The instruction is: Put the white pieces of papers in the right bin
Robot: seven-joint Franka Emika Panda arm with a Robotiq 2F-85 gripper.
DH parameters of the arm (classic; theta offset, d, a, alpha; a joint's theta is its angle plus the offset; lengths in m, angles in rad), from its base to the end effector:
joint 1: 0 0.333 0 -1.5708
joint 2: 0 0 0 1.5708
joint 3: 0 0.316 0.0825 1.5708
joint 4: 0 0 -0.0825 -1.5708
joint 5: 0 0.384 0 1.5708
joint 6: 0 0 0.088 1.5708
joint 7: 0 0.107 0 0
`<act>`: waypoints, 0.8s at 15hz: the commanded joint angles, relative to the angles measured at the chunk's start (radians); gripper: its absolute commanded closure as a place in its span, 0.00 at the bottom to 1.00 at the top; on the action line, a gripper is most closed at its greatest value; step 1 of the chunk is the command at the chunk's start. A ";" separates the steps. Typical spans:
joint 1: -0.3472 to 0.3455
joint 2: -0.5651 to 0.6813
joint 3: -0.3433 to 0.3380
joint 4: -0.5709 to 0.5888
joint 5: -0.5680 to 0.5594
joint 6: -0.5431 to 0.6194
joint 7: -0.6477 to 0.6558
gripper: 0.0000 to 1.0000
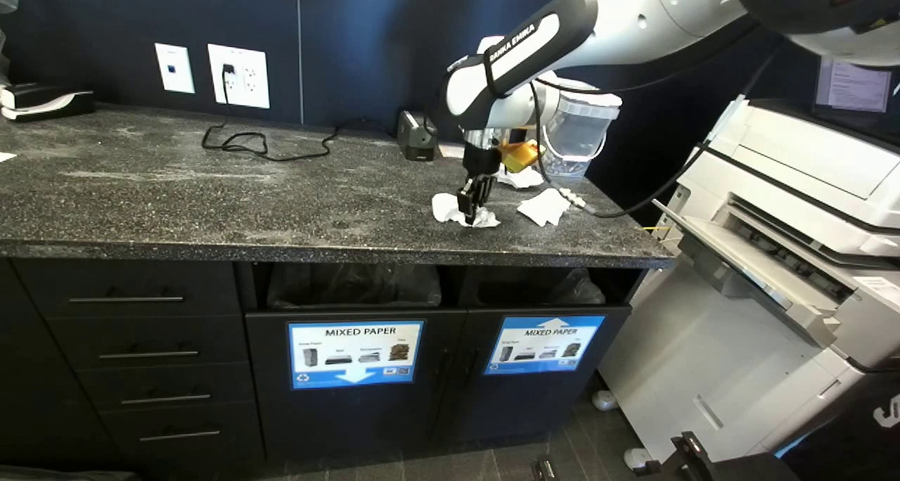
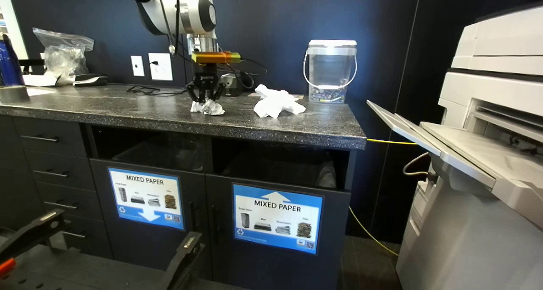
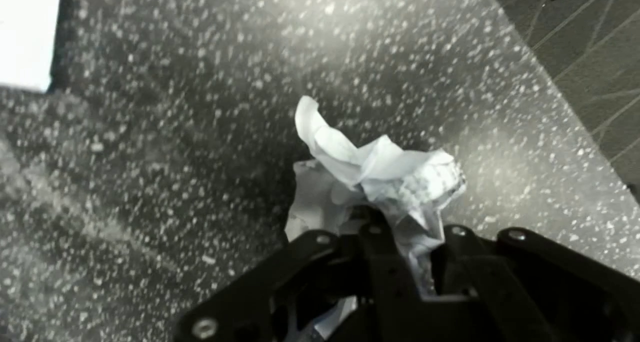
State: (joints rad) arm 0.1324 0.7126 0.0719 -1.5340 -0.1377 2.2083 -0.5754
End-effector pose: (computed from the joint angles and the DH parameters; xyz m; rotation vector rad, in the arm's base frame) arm 0.6921 0.1309 0.2331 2.8138 1.2686 -0.0715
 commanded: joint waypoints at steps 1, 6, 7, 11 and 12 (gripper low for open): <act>-0.035 -0.125 0.011 -0.239 -0.009 0.056 0.114 0.92; -0.049 -0.257 -0.030 -0.482 -0.017 0.208 0.341 0.92; -0.053 -0.283 -0.035 -0.532 -0.016 0.251 0.371 0.92; -0.063 -0.373 -0.072 -0.737 -0.021 0.430 0.485 0.92; -0.066 -0.381 -0.079 -0.775 -0.019 0.460 0.500 0.92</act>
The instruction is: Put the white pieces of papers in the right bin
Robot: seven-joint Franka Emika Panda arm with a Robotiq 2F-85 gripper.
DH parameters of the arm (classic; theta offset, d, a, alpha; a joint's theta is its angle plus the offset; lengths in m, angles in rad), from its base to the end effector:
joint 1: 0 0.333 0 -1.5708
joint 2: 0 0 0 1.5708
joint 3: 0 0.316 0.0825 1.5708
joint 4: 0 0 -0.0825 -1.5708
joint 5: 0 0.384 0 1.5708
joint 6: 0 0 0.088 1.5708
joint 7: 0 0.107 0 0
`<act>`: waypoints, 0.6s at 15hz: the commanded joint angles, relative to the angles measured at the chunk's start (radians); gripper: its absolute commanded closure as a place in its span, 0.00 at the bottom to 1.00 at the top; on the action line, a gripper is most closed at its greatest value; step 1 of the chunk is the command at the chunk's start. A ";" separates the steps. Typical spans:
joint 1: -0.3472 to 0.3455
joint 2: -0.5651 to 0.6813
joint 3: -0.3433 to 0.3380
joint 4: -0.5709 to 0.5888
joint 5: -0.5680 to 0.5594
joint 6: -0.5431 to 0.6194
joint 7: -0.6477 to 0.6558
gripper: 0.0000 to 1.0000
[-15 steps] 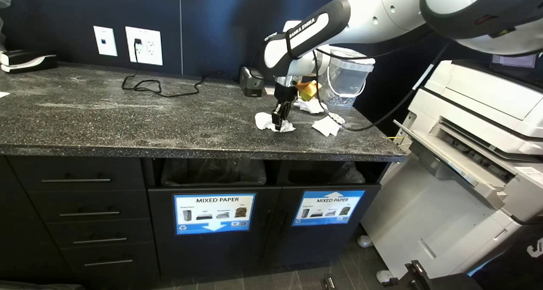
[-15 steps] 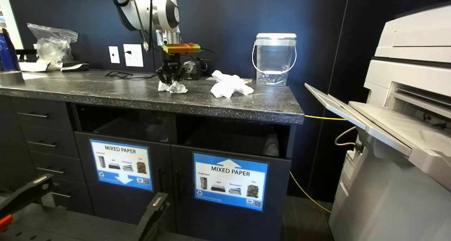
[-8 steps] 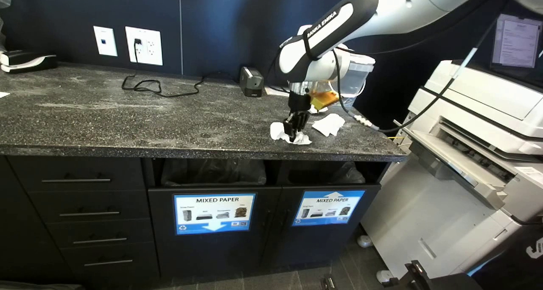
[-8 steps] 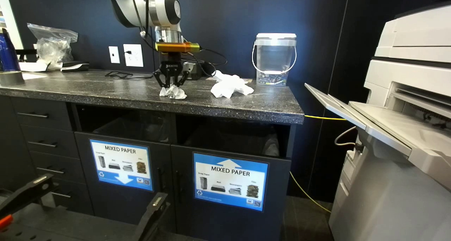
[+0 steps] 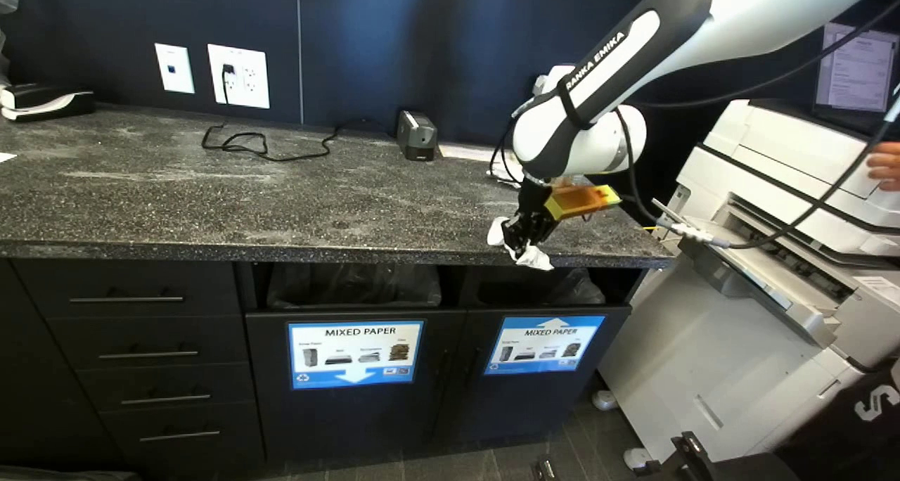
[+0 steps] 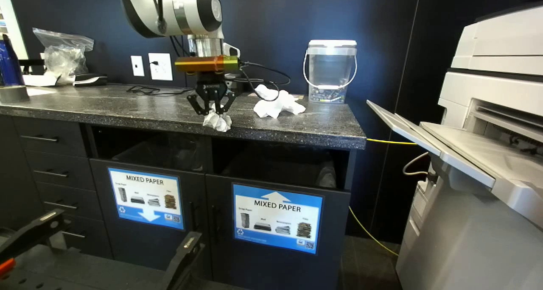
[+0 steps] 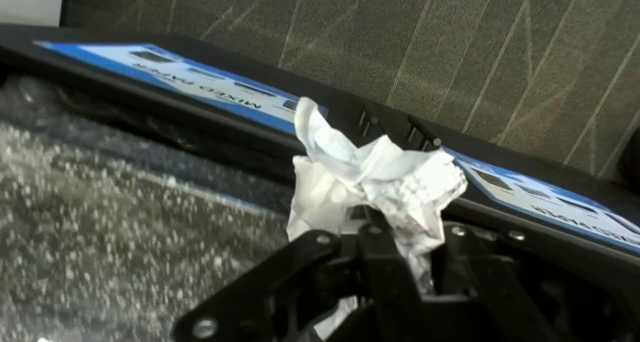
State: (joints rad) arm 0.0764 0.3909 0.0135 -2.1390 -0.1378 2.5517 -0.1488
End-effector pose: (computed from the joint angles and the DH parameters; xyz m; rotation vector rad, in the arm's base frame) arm 0.5725 0.0535 0.2216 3.0209 0.5362 0.0305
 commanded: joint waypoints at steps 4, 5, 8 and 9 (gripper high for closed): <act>-0.011 -0.028 -0.050 -0.285 -0.022 0.266 0.125 0.93; -0.010 -0.012 -0.058 -0.300 -0.019 0.318 0.136 0.93; -0.034 0.063 -0.043 -0.320 0.023 0.484 0.129 0.92; -0.041 0.087 -0.040 -0.320 0.031 0.528 0.126 0.92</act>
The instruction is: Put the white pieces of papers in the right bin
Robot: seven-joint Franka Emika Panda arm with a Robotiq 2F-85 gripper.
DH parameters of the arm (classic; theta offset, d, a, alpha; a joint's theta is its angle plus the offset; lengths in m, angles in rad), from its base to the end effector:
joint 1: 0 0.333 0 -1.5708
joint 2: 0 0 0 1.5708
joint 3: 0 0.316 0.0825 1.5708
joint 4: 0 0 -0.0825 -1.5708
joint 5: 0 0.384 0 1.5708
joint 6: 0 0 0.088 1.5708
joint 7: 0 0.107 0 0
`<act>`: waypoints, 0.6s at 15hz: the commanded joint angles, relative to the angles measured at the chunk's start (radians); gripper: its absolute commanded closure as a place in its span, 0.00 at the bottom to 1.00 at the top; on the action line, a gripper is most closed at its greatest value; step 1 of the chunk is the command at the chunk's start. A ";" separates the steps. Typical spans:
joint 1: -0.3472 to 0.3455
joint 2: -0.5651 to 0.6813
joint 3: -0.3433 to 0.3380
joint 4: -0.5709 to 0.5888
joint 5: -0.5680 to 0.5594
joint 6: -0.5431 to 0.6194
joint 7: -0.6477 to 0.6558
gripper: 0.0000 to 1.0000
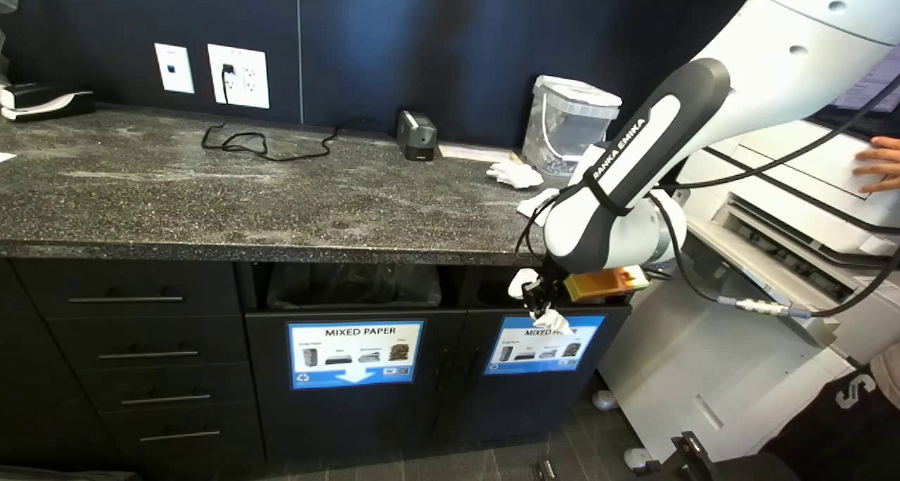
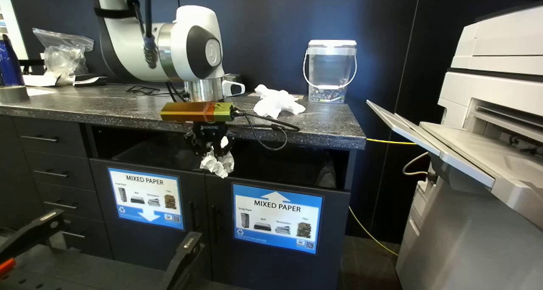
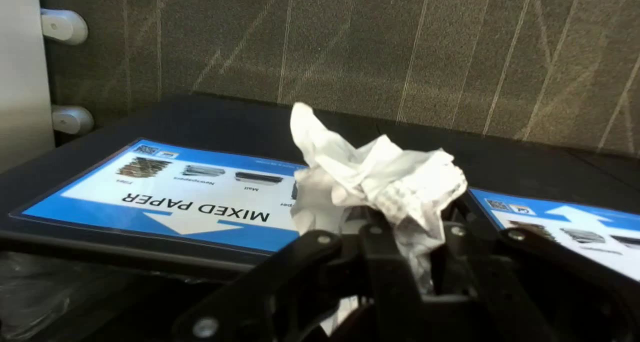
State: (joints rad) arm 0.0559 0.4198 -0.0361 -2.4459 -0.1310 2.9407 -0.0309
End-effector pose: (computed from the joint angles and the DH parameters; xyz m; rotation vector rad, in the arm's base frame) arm 0.4831 0.0167 0.1407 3.0808 0.2808 0.1145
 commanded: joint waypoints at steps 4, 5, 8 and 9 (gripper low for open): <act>-0.124 0.190 0.070 0.012 0.063 0.365 -0.013 0.92; -0.128 0.225 0.056 0.020 0.060 0.444 -0.007 0.92; -0.183 0.319 0.073 0.053 0.030 0.645 -0.003 0.92; -0.211 0.345 0.087 0.067 0.007 0.713 -0.001 0.92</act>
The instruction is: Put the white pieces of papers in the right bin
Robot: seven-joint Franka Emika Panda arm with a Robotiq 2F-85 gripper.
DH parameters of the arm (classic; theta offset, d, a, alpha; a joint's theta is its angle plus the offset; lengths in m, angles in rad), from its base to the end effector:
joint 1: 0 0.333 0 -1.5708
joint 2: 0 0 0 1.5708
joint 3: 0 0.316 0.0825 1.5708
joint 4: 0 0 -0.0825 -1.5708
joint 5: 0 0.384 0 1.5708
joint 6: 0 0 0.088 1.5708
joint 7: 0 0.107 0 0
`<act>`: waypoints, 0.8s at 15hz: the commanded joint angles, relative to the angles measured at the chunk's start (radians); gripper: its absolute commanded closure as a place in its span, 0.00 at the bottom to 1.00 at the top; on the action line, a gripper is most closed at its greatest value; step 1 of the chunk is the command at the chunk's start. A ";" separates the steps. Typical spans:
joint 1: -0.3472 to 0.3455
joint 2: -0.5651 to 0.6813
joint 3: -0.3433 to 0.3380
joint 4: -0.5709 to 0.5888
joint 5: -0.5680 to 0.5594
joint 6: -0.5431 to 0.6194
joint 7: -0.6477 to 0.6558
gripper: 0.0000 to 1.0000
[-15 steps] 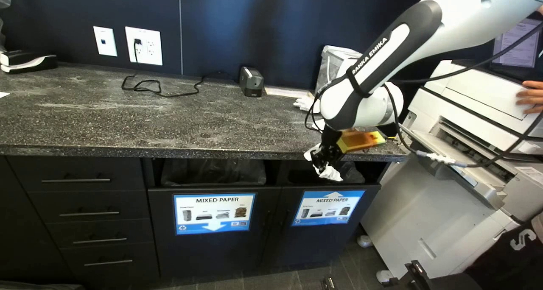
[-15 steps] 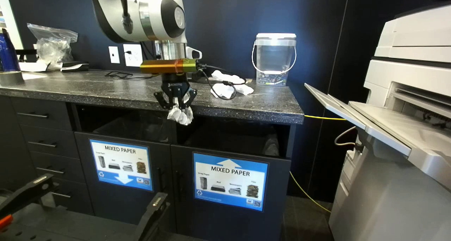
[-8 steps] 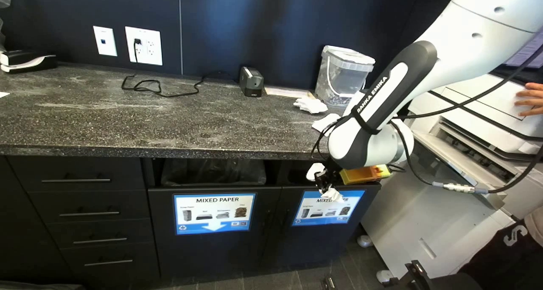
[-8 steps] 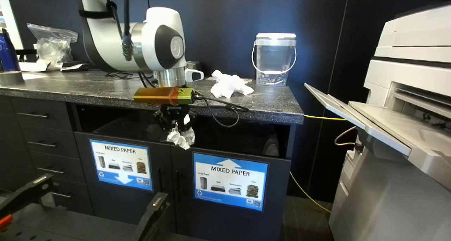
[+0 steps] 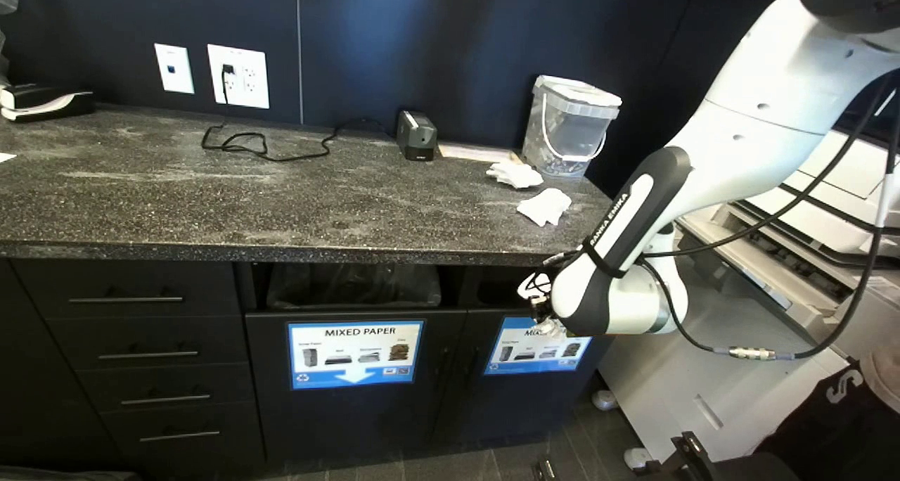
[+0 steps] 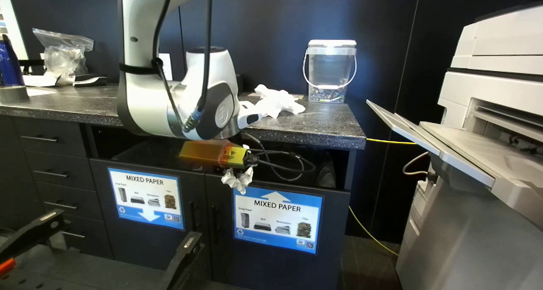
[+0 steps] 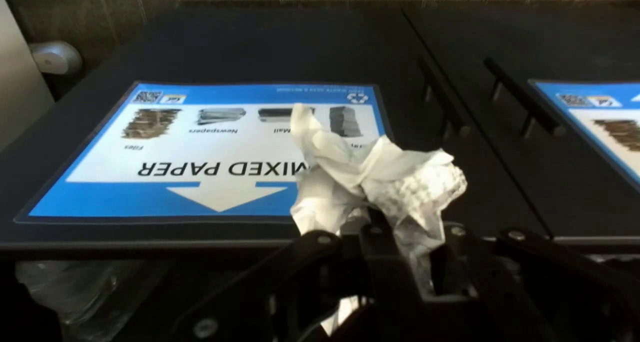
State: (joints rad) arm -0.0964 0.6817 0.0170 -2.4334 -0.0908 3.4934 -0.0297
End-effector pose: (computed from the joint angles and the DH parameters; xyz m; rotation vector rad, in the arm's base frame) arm 0.4761 -0.0261 0.0779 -3.0809 -0.0550 -0.5915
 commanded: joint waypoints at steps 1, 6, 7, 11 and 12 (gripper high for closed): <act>-0.080 0.109 0.045 0.071 -0.062 0.214 -0.001 0.92; -0.145 0.276 0.059 0.187 -0.188 0.435 0.008 0.91; -0.150 0.306 0.052 0.212 -0.207 0.476 0.006 0.91; -0.184 0.441 0.044 0.345 -0.305 0.604 0.028 0.92; -0.187 0.473 0.043 0.383 -0.321 0.618 0.034 0.92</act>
State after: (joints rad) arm -0.2654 1.0459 0.0611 -2.1830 -0.3457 4.0291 -0.0239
